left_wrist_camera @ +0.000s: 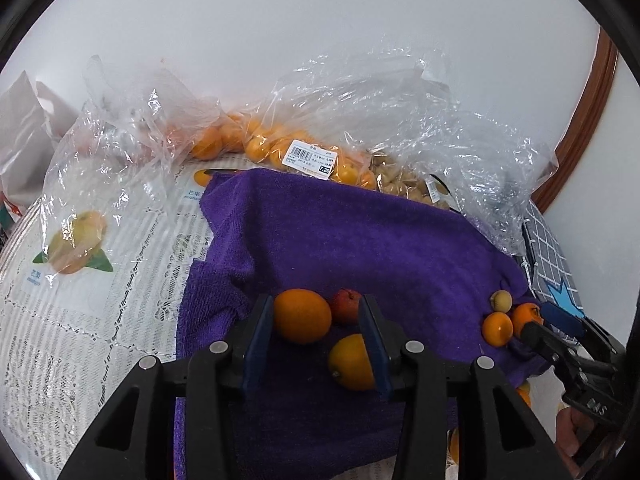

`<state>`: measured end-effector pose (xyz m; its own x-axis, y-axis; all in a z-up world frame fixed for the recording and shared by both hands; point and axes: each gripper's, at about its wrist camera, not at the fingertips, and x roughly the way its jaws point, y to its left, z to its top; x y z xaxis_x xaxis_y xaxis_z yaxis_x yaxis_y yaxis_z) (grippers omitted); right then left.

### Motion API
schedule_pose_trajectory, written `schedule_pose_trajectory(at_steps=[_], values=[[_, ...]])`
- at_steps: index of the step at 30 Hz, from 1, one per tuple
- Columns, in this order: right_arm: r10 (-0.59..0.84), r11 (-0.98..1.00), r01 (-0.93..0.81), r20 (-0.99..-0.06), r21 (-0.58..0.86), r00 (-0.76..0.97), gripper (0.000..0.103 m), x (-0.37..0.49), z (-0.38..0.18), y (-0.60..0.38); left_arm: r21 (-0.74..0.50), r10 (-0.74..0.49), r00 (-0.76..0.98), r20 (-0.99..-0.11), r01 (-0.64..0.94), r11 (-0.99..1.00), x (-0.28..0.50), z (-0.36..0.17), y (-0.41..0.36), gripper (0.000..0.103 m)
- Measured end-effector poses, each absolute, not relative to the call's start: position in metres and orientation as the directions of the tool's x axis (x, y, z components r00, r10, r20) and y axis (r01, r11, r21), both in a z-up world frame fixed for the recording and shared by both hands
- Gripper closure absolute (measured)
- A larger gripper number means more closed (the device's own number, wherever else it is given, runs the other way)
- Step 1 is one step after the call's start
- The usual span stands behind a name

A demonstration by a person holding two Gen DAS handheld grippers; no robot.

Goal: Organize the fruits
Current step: 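Open both grippers to drop the oranges onto the towel, then grasp a yellow-green fruit with the right gripper while the left grasps an orange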

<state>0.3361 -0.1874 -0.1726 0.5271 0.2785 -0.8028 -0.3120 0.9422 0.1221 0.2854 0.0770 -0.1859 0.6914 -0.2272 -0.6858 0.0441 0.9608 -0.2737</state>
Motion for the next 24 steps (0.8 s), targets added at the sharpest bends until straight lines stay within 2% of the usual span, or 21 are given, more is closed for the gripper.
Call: schedule_pose_trajectory(at_steps=[6,11,19,24], values=[[0.248,0.950,-0.304,-0.760,0.070,0.600,0.031,0.311,-0.157,-0.196,-0.281,-0.227,0.733,-0.641,0.050,0.958,0.274,-0.178,0.080,0.054],[0.242,0.955,-0.289,-0.745,0.068,0.621,0.031,0.294,-0.152,-0.215,-0.262,-0.177,0.789,-0.588,0.021,0.965,0.249,-0.167,0.084,0.054],[0.236,0.968,-0.219,-0.755,0.124,0.612,0.036,0.277,-0.155,-0.251,-0.269,-0.154,0.788,-0.596,-0.015,0.963,0.212,-0.169,0.094,0.054],[0.253,0.962,-0.232,-0.780,0.142,0.572,0.042,0.269,-0.164,-0.259,-0.278,-0.155,0.780,-0.607,-0.025,0.960,0.196,-0.171,0.094,0.054]])
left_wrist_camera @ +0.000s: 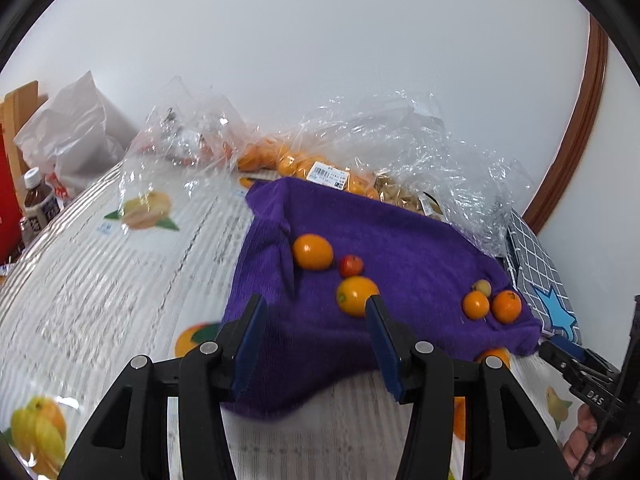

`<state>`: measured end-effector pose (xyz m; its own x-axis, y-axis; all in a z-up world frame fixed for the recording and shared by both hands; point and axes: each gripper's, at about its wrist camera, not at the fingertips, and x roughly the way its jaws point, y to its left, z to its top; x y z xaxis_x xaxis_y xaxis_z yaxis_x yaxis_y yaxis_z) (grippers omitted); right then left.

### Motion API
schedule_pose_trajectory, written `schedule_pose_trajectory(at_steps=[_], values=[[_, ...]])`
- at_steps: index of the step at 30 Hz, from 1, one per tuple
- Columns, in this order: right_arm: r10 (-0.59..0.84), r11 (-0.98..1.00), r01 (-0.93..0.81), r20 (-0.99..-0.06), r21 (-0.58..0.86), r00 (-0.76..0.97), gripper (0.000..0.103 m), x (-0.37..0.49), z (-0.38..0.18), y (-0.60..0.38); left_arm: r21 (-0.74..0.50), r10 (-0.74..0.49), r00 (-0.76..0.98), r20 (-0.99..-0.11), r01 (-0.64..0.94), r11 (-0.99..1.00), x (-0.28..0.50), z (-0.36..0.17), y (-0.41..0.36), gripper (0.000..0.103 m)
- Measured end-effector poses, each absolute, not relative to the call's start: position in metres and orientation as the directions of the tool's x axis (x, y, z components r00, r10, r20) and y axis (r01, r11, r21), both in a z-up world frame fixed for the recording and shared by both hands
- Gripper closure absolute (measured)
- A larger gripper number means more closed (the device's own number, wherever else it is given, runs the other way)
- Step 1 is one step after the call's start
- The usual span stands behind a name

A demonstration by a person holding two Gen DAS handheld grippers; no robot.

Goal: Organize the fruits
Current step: 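Grasp a yellow-green fruit with the right gripper while the left grasps an orange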

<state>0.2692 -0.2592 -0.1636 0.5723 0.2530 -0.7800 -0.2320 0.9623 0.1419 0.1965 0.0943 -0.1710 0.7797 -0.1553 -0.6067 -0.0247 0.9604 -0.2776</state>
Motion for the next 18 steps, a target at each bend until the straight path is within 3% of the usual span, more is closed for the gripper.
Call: schedule_pose_trajectory(at_steps=[6,18], values=[[0.287,0.950,-0.250,-0.828,0.184,0.482,0.061,0.275,-0.180,-0.253,-0.276,-0.158,0.770,-0.619,-0.024,0.961,0.185,-0.174,0.090,0.054],[0.332,0.927,-0.307,-0.858,0.218,0.393,0.063,0.289,-0.193,-0.225,-0.298,-0.174,0.754,-0.633,-0.030,0.954,0.185,-0.178,0.091,0.054]])
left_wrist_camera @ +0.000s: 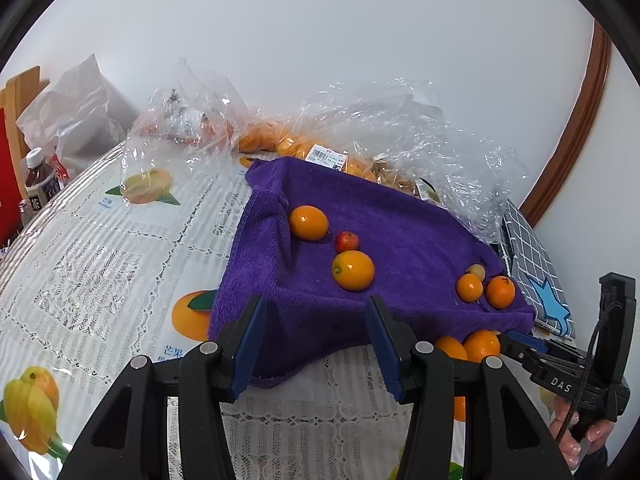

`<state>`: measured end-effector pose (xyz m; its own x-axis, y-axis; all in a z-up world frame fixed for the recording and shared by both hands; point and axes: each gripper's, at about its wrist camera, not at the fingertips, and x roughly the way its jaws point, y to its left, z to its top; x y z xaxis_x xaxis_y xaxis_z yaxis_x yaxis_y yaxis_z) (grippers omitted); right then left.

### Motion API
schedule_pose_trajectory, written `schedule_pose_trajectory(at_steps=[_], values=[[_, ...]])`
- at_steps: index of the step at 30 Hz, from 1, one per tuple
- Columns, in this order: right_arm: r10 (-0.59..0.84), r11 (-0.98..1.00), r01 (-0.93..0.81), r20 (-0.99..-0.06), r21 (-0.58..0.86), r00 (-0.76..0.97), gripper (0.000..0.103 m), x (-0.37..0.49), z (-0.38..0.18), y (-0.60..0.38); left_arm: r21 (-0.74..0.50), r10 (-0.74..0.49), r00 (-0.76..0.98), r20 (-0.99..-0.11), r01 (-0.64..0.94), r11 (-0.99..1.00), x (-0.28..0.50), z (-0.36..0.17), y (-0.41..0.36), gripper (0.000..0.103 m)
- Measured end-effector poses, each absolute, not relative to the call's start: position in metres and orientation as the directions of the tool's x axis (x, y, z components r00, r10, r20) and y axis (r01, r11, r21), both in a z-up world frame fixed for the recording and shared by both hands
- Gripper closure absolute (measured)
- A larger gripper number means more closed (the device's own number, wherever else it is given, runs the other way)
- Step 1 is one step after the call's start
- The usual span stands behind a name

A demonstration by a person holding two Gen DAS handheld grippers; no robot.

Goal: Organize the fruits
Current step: 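Grasp a yellow-green fruit with the right gripper while the left grasps an orange, then lift both held fruits and carry them over the purple towel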

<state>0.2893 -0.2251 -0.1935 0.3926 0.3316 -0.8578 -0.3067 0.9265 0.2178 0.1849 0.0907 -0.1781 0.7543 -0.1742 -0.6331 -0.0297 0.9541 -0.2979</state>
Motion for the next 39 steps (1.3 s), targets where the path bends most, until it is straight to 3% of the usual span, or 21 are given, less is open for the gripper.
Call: schedule_pose_trajectory(at_steps=[7,9,23,27,32,34,39], values=[[0.274,0.929,-0.339,-0.891,0.148,0.362,0.064,0.295,-0.204,-0.202,-0.298,-0.178,0.752,-0.635,-0.025,0.954,0.185,-0.178,0.089,0.054],[0.282,0.924,-0.350,-0.888,0.150,0.364,0.076,0.293,-0.204,-0.202,-0.299,-0.183,0.749,-0.637,-0.021,0.954,0.185,-0.179,0.089,0.054],[0.242,0.958,-0.253,-0.857,0.137,0.454,0.076,0.265,-0.185,-0.266,-0.347,-0.406,0.653,-0.639,0.225,0.910,0.174,-0.183,0.033,0.054],[0.222,0.961,-0.250,-0.865,0.117,0.449,0.076,0.263,-0.187,-0.267,-0.339,-0.403,0.640,-0.654,0.229,0.913,0.178,-0.186,0.014,0.054],[0.214,0.961,-0.257,-0.861,0.100,0.462,0.076,0.260,-0.185,-0.265,-0.413,-0.444,0.603,-0.663,0.199,0.888,0.198,-0.191,0.008,0.056],[0.208,0.963,-0.251,-0.863,0.098,0.461,0.076,0.261,-0.186,-0.266,-0.416,-0.449,0.578,-0.681,0.199,0.887,0.204,-0.194,0.003,0.065],[0.211,0.963,-0.247,-0.863,0.104,0.459,0.076,0.261,-0.186,-0.266,-0.388,-0.424,0.550,-0.719,0.188,0.902,0.208,-0.202,-0.006,0.074]])
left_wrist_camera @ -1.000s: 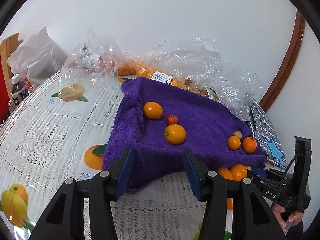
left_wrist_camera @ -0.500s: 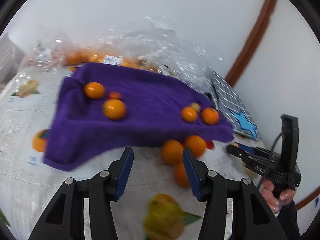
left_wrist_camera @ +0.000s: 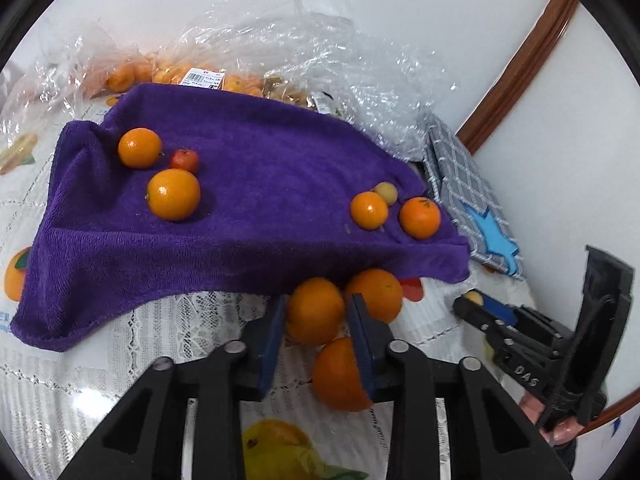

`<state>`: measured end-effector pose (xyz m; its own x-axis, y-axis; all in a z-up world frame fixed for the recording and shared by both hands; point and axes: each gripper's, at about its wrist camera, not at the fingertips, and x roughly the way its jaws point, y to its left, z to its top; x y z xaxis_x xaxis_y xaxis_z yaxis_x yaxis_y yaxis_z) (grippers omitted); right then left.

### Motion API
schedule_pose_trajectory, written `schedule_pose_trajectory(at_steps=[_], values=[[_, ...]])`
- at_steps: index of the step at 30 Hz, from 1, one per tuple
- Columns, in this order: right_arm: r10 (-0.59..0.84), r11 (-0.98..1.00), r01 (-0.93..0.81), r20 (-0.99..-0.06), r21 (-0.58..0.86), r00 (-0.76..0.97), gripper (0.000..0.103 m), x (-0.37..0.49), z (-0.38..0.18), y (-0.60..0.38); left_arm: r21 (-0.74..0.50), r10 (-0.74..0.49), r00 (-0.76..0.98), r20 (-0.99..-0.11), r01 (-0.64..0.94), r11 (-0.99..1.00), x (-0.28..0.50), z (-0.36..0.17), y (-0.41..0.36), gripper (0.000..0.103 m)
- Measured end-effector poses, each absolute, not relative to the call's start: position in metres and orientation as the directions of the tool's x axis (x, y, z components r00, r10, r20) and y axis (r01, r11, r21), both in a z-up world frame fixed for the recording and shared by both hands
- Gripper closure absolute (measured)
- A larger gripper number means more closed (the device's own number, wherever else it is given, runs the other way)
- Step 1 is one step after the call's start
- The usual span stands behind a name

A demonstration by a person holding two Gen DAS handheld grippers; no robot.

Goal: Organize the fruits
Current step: 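Lift both held fruits and carry them over the purple towel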

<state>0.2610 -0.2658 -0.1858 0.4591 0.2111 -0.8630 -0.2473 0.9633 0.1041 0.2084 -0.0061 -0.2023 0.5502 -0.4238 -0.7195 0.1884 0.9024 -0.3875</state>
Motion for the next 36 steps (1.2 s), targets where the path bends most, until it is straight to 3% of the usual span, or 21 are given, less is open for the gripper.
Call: schedule_pose_trajectory(at_steps=[4,12,22,36], values=[[0.220,0.962,-0.245,-0.865,0.117,0.450,0.076,0.262,-0.187,-0.266,-0.406,-0.416,0.585,-0.697,0.156,0.900,0.203,-0.197,0.009,0.075],[0.225,0.964,-0.230,-0.866,0.132,0.447,0.076,0.263,-0.188,-0.269,-0.290,-0.258,0.665,-0.701,0.065,0.955,0.171,-0.190,0.056,0.075],[0.225,0.964,-0.229,-0.865,0.132,0.448,0.076,0.263,-0.188,-0.269,-0.267,-0.271,0.589,-0.762,0.095,0.959,0.180,-0.203,0.045,0.071],[0.236,0.960,-0.246,-0.855,0.133,0.461,0.076,0.261,-0.186,-0.268,-0.299,-0.289,0.614,-0.735,0.090,0.950,0.171,-0.199,0.054,0.072]])
